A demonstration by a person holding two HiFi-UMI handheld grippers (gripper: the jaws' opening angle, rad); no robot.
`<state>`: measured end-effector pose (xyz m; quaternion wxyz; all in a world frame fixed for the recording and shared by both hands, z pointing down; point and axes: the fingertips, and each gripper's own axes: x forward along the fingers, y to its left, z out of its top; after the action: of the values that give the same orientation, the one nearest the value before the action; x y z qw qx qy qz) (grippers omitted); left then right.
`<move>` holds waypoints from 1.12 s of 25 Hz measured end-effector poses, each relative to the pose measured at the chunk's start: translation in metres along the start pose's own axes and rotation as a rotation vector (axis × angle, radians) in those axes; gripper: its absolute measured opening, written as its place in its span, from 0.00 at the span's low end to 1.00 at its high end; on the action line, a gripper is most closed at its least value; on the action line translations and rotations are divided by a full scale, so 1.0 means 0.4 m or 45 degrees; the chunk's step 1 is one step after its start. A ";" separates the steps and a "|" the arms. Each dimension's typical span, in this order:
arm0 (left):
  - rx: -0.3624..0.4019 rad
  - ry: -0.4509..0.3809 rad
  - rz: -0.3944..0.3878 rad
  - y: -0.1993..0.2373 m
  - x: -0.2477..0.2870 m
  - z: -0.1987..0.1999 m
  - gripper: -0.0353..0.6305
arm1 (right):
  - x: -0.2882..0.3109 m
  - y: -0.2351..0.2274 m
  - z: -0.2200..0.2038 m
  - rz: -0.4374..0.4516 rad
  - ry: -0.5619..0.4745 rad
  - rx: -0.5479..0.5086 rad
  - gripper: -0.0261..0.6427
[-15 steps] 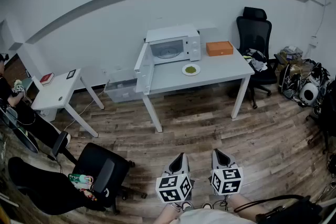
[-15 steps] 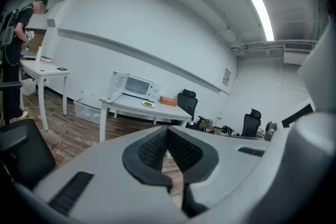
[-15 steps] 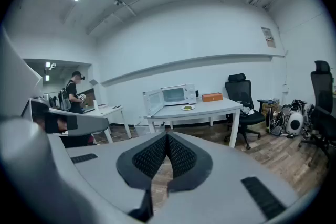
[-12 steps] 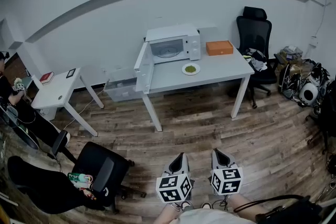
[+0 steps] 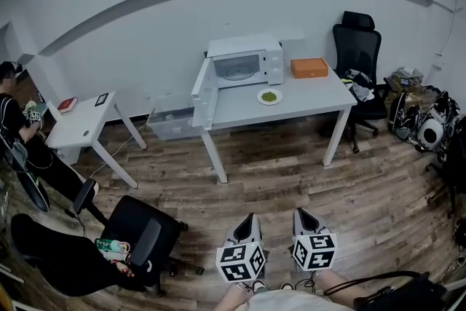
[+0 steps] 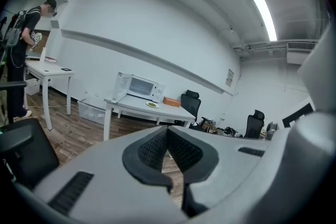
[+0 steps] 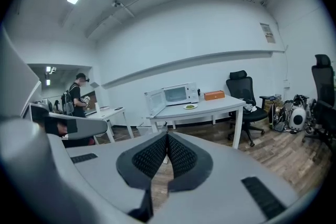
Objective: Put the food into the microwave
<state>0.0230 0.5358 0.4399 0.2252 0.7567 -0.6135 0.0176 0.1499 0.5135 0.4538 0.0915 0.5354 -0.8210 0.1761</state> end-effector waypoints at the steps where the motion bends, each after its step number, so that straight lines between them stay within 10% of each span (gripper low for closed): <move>1: 0.001 -0.002 0.002 0.008 0.001 0.003 0.06 | 0.005 0.003 0.001 -0.002 -0.003 0.002 0.06; 28: -0.002 0.013 -0.053 0.186 0.071 0.061 0.06 | 0.136 0.053 -0.001 -0.138 0.018 0.036 0.06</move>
<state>-0.0459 0.4900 0.4505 0.2291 0.7690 -0.5966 0.0162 0.1082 0.4752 0.4686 0.0992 0.5791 -0.7874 0.1864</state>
